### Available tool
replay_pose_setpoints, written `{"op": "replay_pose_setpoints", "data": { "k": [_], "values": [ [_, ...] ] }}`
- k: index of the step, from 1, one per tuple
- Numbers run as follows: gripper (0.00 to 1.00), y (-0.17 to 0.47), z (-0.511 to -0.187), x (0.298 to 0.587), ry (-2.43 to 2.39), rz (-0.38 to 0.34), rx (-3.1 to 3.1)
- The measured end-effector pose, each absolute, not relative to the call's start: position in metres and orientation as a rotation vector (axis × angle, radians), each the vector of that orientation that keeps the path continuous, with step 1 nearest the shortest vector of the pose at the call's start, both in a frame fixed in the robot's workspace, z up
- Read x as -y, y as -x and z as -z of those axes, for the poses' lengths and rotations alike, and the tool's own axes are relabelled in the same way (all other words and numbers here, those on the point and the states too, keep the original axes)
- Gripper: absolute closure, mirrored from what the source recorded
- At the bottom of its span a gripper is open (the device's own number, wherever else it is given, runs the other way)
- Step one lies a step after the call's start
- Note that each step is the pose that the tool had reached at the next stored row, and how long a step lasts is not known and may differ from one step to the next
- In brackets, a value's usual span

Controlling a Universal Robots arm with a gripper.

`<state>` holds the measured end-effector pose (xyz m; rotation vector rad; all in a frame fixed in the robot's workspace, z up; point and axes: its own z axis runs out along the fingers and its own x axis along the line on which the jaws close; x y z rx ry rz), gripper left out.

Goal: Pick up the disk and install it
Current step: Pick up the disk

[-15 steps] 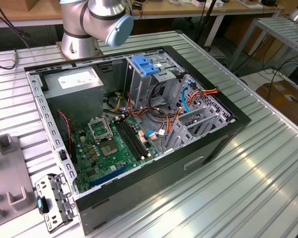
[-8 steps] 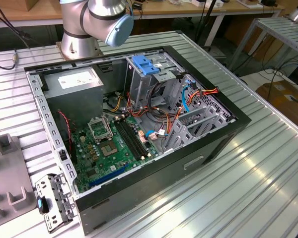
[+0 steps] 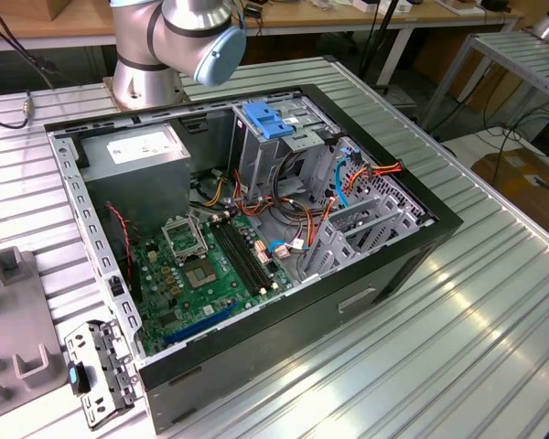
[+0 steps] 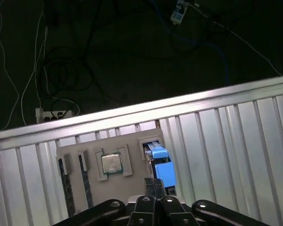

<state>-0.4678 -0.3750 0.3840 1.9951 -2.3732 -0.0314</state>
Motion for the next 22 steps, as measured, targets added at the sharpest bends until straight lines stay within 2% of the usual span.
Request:
{"op": "replay_pose_setpoints", "data": {
  "k": [11,22],
  "values": [
    [0.89,0.468,-0.383,0.375,-2.346,0.021,2.023],
    [0.89,0.468,-0.374,0.371,-2.304,0.014,2.076]
  ]
}}
